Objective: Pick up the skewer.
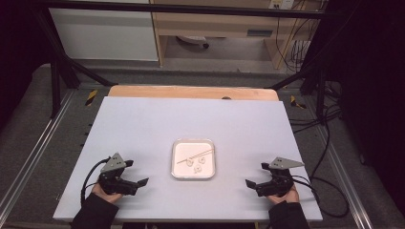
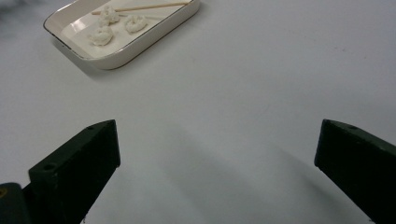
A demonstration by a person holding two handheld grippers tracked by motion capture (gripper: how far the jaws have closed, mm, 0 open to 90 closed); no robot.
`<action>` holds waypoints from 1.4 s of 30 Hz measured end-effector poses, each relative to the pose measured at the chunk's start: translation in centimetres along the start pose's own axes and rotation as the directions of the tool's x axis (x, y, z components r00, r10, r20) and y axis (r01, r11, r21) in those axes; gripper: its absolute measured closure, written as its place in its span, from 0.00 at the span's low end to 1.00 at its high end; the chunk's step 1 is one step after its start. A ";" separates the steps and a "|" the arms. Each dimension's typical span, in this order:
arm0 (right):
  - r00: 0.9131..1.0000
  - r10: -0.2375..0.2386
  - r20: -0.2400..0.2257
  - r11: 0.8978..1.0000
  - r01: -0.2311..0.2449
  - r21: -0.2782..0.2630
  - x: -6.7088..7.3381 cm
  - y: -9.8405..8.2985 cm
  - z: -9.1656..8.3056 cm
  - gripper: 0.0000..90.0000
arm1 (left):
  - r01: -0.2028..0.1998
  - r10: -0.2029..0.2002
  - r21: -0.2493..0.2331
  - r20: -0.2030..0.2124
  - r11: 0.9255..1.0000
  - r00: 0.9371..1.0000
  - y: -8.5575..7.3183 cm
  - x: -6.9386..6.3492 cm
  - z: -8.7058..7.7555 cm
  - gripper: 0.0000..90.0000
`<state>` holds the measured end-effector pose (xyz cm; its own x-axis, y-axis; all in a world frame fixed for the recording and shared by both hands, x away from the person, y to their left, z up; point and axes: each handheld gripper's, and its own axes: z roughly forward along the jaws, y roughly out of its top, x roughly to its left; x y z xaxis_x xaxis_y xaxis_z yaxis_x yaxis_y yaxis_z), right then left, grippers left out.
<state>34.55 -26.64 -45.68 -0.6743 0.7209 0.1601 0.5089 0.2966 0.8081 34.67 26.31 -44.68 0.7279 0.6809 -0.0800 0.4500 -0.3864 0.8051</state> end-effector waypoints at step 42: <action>1.000 -0.019 0.003 1.000 0.019 0.014 0.1 0.0 0.1 0.01 | -0.059 0.059 0.031 0.010 0.998 0.998 5.4 -2.5 1.8 0.09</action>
<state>34.54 -26.53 -45.72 -0.6823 0.7170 0.1426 0.5032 0.3191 0.8031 36.23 21.36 -41.20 0.7580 0.6511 -0.0384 0.4223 -0.4451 0.7897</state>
